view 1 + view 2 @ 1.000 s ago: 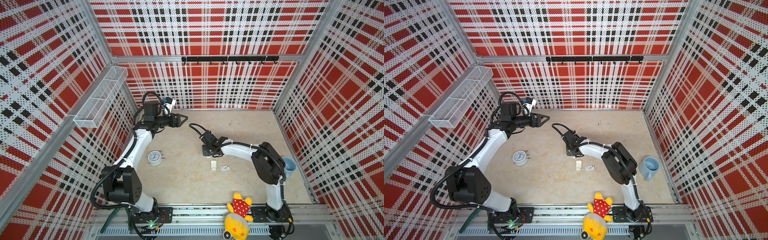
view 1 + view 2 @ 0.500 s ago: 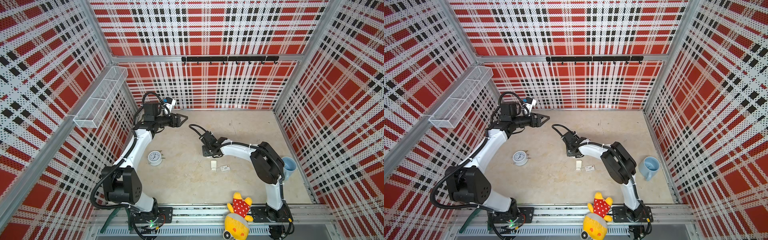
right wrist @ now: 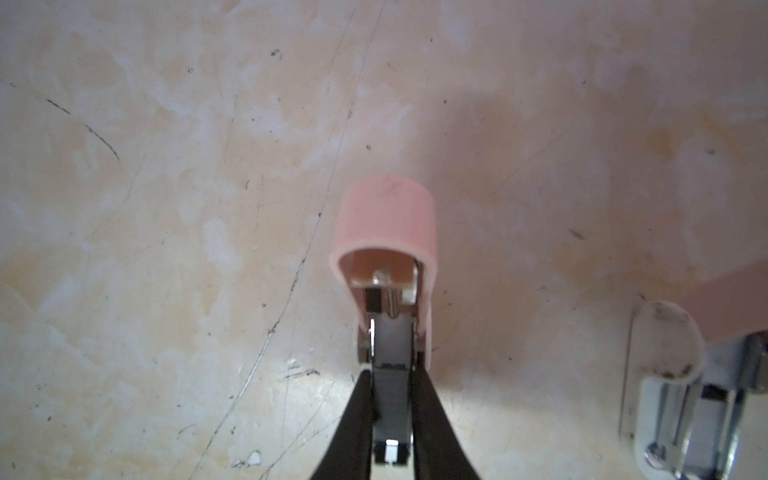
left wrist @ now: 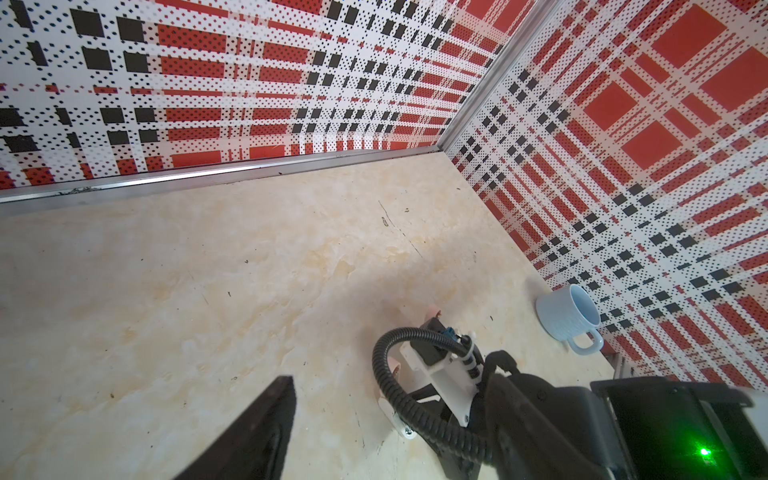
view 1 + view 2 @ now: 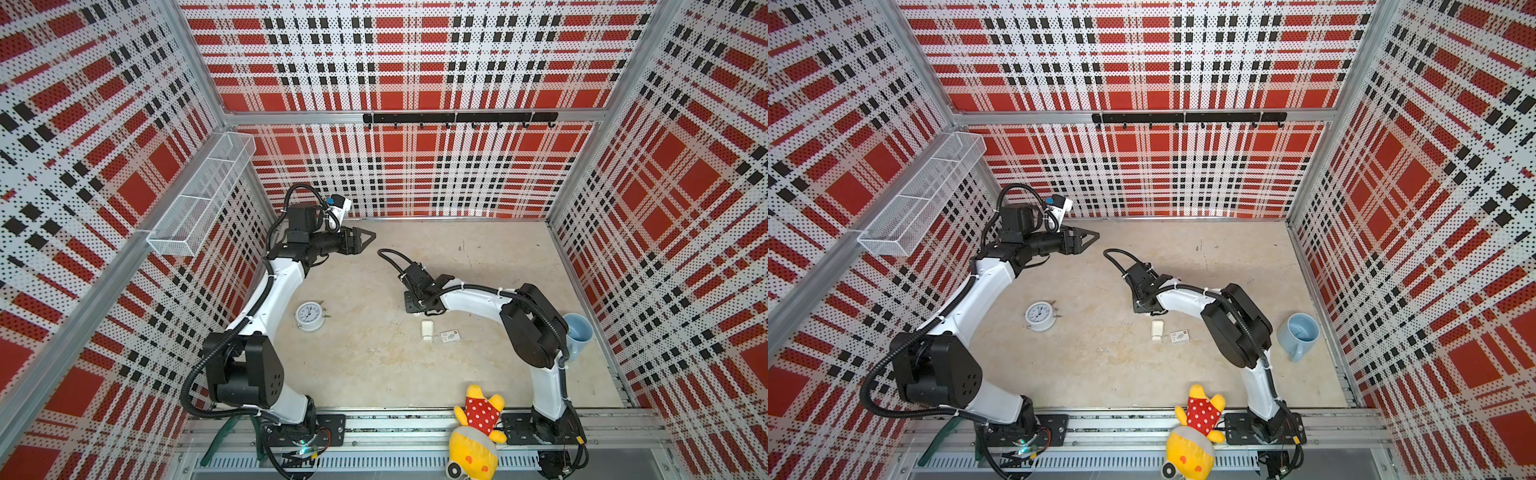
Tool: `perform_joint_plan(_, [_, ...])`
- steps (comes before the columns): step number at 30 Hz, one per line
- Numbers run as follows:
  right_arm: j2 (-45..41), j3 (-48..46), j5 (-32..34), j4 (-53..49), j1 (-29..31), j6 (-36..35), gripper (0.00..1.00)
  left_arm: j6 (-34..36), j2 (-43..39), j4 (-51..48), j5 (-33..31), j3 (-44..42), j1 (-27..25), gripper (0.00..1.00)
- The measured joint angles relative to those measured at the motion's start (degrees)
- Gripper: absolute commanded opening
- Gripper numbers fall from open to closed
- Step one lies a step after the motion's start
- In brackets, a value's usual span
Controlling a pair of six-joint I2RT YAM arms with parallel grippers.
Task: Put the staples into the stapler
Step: 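Lower the staple strip into the open stapler channel with the right gripper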
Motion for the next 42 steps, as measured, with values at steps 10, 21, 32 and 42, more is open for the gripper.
perform_joint_plan(10, [0.00, 0.00, 0.00, -0.02, 0.00, 0.00, 0.21, 0.02, 0.00, 0.28, 0.00, -0.07, 0.02, 0.75])
perform_joint_plan(21, [0.00, -0.02, 0.02, -0.02, 0.00, -0.02, 0.24, 0.00, 0.00, 0.28, 0.00, -0.07, 0.02, 0.75])
perform_joint_plan(32, [-0.11, -0.02, 0.98, -0.04, 0.04, -0.11, 0.27, 0.00, -0.02, 0.28, 0.00, -0.07, 0.02, 0.75])
perform_joint_plan(42, [-1.38, 0.02, 0.72, -0.02, 0.04, -1.88, 0.26, 0.02, -0.07, 0.24, -0.02, -0.07, 1.09, 0.75])
